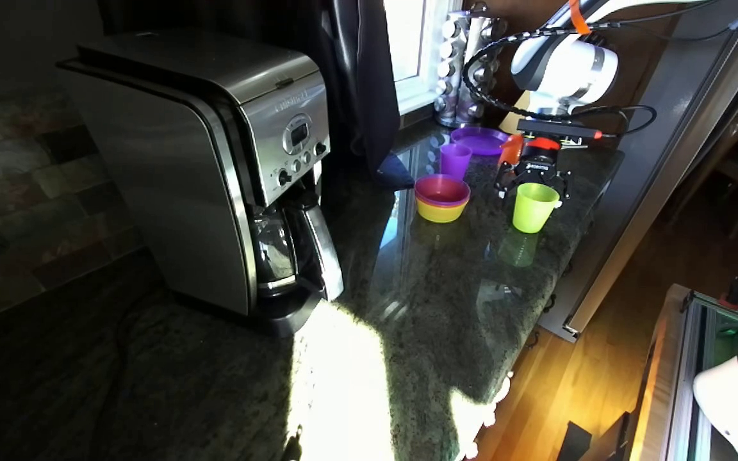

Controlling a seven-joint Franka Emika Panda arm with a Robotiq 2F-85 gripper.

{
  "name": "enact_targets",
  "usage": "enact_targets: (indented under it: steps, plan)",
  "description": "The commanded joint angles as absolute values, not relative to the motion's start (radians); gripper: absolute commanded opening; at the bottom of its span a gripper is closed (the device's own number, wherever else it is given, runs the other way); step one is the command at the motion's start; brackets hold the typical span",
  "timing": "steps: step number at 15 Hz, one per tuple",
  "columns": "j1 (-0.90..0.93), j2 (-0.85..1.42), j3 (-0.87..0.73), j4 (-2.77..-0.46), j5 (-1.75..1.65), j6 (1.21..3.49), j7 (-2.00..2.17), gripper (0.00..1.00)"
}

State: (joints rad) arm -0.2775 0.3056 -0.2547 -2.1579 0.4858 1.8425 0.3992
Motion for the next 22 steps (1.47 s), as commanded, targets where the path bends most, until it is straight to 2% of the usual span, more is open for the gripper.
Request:
enact_targets:
  steps: [1, 3, 4, 5, 9, 14, 22]
  plan:
    - [-0.283, 0.355, -0.246, -2.118, 0.531, 1.800, 0.394, 1.00]
    - [-0.284, 0.370, -0.244, -2.110, 0.539, 1.798, 0.396, 1.00]
    - [-0.284, 0.374, -0.243, -2.110, 0.541, 1.799, 0.396, 0.92]
    - [-0.283, 0.373, -0.244, -2.113, 0.545, 1.806, 0.399, 0.75]
    - [-0.272, 0.320, -0.244, -2.142, 0.558, 1.841, 0.396, 0.42]
    - [-0.238, 0.205, -0.251, -2.211, 0.527, 1.919, 0.432, 0.41]
    - [-0.151, -0.048, -0.217, -2.427, 0.261, 2.316, 0.838, 0.41]
